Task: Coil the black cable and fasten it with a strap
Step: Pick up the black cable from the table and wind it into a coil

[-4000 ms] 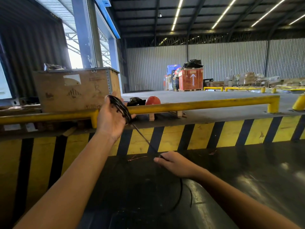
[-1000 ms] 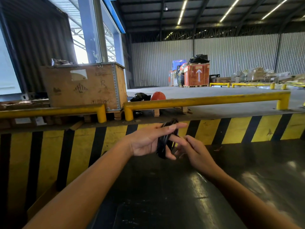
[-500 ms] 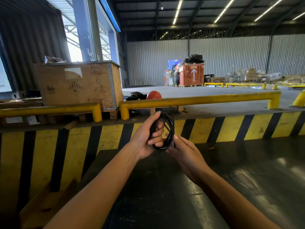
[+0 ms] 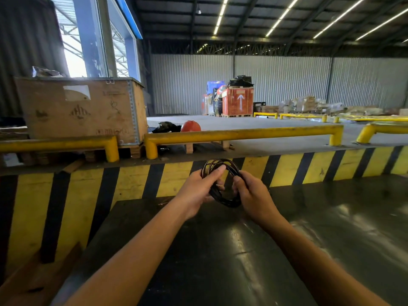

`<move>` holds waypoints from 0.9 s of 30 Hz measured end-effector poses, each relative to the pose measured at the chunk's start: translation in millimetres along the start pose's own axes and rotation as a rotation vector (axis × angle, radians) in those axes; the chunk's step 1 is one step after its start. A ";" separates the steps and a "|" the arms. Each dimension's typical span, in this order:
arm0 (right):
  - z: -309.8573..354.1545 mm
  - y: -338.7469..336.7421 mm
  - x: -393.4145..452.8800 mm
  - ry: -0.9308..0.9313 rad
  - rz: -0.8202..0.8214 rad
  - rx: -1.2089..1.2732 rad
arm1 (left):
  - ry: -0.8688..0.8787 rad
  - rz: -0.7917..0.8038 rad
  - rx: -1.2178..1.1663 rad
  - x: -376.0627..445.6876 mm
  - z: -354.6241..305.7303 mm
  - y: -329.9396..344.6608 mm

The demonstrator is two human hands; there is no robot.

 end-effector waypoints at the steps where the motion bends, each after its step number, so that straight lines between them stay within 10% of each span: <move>1: 2.1 -2.9 0.4 -0.007 0.005 -0.057 | 0.020 0.010 0.093 -2.7 0.0 -1.9; 11: 9.0 3.2 -29.0 -0.014 0.176 -0.284 | 0.079 -0.044 0.396 -2.7 15.4 3.3; 17: -14.2 9.4 -63.2 0.052 0.200 -0.260 | 0.175 -0.106 0.192 1.7 50.8 20.7; 27: -71.8 -4.9 -67.5 0.195 0.307 -0.357 | -0.040 -0.080 0.291 17.0 80.5 45.6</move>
Point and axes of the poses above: each hand's wrist, its own x-axis towards the middle knuckle, its own y-axis out of the palm, z = x × y, the point moved 3 cm from there along x, towards the middle knuckle, and after that the axes turned 5 degrees about -y, right-handed, at the moved point
